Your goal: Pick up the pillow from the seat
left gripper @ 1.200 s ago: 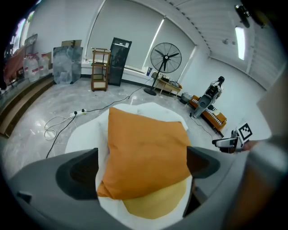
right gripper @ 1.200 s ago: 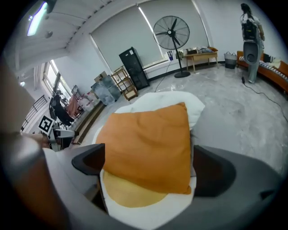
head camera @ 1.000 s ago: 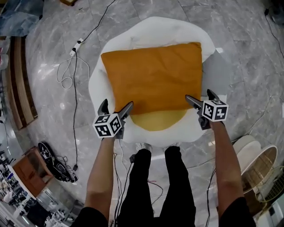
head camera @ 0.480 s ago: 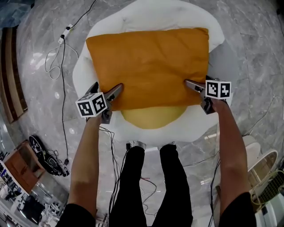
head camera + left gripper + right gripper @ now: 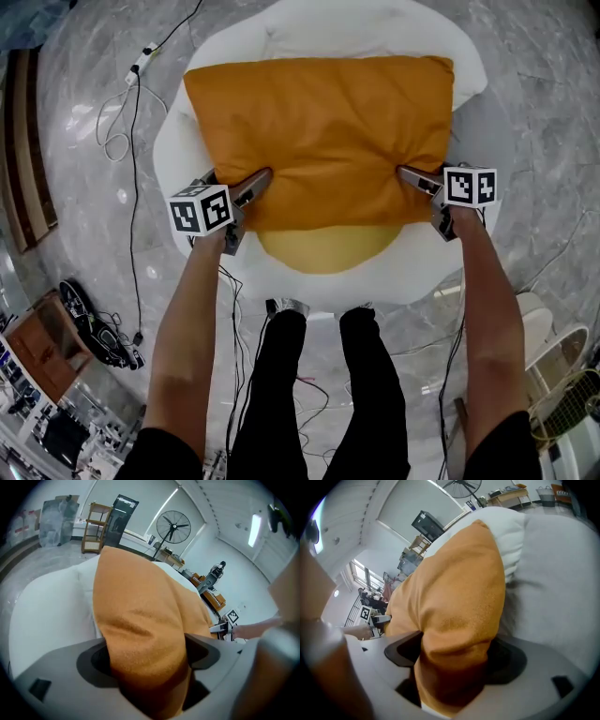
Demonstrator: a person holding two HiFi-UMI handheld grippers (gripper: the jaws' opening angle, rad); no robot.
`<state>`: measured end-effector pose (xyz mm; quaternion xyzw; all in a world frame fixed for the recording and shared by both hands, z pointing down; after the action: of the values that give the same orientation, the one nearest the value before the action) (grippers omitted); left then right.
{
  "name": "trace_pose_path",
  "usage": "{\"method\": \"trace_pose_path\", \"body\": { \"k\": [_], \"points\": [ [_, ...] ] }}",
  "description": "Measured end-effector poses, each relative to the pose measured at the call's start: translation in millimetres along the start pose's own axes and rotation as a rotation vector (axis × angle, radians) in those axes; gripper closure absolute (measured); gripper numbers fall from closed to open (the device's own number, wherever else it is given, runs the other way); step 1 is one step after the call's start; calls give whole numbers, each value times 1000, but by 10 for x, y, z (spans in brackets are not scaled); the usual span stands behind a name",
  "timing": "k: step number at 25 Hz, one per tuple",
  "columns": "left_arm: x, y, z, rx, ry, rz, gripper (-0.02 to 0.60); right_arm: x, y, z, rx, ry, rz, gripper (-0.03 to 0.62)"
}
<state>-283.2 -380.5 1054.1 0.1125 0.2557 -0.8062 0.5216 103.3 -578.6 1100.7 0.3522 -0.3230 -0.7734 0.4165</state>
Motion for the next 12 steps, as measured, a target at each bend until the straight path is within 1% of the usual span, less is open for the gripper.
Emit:
{"method": "trace_pose_path", "body": {
  "k": [4,5,7,9,12],
  "points": [
    [-21,117,-119,4,19,7,232,-6,-178,-102,-94,-12,-93,280],
    [-12,150,-152,9,20,11,251,6,-245,-126,-111,-11,-113,315],
    [29,199,-221,18,20,16,276,27,-389,-175,-128,-8,-131,355],
    [116,245,-317,24,23,14,289,77,-547,-245,-142,-4,-138,379],
    [162,376,-559,19,27,5,299,94,-834,-465,-168,-4,-136,385]
  ]
}}
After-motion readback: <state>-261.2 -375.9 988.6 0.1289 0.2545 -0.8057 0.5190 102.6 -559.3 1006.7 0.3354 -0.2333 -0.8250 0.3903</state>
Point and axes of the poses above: the fingertips, and each gripper's own axes: z forward along the fingers, y to its right, x out of its top, the point moved 8 cm from there along -z, backward along the fingers, and after that the axes turned 14 degrees about x, right-handed, at the moved point
